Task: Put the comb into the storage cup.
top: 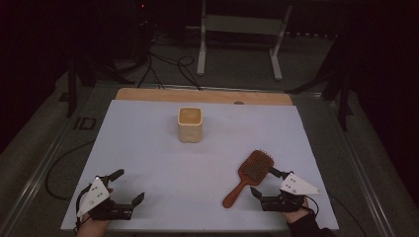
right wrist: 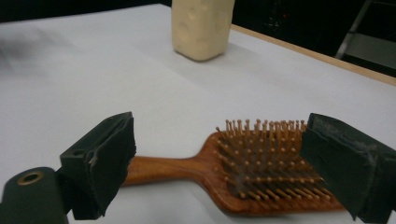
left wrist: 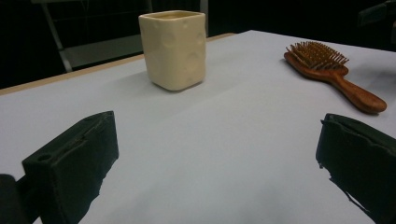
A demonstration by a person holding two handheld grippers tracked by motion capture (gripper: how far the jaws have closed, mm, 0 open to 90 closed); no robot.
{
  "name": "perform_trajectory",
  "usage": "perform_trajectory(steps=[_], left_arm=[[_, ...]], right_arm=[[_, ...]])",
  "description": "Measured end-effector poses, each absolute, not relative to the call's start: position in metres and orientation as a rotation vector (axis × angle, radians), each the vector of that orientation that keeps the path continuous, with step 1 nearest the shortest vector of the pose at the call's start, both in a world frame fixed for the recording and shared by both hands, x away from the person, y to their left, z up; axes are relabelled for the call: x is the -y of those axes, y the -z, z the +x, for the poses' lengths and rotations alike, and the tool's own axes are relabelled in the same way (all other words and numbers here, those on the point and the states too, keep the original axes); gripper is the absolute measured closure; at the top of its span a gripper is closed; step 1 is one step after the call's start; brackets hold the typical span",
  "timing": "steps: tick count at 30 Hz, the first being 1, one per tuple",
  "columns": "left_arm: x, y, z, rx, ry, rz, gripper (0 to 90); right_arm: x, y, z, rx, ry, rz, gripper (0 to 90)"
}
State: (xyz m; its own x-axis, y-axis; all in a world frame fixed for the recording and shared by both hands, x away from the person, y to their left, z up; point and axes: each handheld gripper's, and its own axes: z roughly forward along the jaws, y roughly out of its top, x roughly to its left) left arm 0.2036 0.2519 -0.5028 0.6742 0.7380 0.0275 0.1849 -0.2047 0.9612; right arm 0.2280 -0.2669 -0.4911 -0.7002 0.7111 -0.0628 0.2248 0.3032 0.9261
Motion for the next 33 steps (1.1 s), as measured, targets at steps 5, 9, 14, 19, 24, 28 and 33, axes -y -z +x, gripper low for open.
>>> perform_trajectory(steps=[5,9,14,19,24,28,33], left_arm=[[-0.252,0.502,0.204,-0.741,-0.599,1.733,0.0],[-0.253,0.502,0.205,-0.741,-0.595,1.729,0.0],[-0.253,0.502,0.204,-0.744,-0.592,1.719,0.0],[-0.253,0.502,0.204,-0.743,-0.596,1.721,0.0],[-0.254,0.501,0.203,-0.743,-0.601,1.721,0.0],[-0.254,0.501,0.203,-0.743,-0.596,1.721,0.0],[-0.254,0.501,0.203,-0.739,-0.603,1.728,0.0]], right_arm=[[0.265,0.488,0.225,-2.125,-1.388,0.812,9.5],[0.266,0.484,0.223,-2.105,-1.379,0.817,9.5],[0.261,0.480,0.222,-2.130,-1.346,0.837,9.5],[0.260,0.469,0.220,-2.113,-1.364,0.858,9.5],[0.260,0.457,0.220,-2.099,-1.356,0.889,9.5],[0.257,0.449,0.221,-2.114,-1.353,0.902,9.5],[0.251,0.436,0.226,-2.103,-1.360,0.882,9.5]])
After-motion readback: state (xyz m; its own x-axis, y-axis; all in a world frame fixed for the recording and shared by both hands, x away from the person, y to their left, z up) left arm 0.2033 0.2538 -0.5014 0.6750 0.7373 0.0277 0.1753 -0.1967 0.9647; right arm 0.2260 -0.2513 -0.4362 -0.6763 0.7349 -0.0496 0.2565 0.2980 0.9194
